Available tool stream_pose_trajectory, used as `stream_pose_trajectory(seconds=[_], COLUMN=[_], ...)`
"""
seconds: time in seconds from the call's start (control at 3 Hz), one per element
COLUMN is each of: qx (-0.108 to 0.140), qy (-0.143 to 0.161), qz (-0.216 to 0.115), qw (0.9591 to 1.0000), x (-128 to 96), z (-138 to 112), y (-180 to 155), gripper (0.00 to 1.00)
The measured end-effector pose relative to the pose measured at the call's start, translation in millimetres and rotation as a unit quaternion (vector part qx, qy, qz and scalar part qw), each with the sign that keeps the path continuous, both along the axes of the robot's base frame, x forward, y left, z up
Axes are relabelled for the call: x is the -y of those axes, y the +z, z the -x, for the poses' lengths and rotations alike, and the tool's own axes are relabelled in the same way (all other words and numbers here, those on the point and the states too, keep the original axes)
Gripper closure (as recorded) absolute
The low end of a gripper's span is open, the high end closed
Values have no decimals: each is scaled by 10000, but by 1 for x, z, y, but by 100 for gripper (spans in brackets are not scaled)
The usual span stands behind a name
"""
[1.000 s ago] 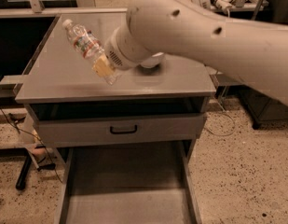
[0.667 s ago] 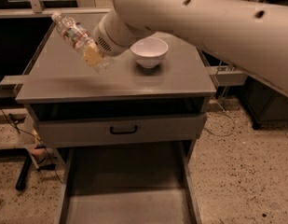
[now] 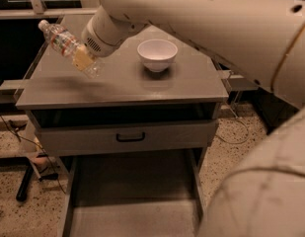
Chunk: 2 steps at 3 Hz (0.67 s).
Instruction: Pick blue plastic bottle from middle drawer and place on counter
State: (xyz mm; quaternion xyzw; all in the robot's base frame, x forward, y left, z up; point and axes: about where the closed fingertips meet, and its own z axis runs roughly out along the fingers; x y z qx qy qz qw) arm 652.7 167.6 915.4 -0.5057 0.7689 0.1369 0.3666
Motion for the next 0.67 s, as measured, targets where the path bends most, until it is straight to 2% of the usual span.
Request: stream_pose_trajectory(seconds=[0.67], qx=[-462], qy=[561], qz=[393], qw=[9966], x=[-36], z=[2], y=[-44], gripper=[100])
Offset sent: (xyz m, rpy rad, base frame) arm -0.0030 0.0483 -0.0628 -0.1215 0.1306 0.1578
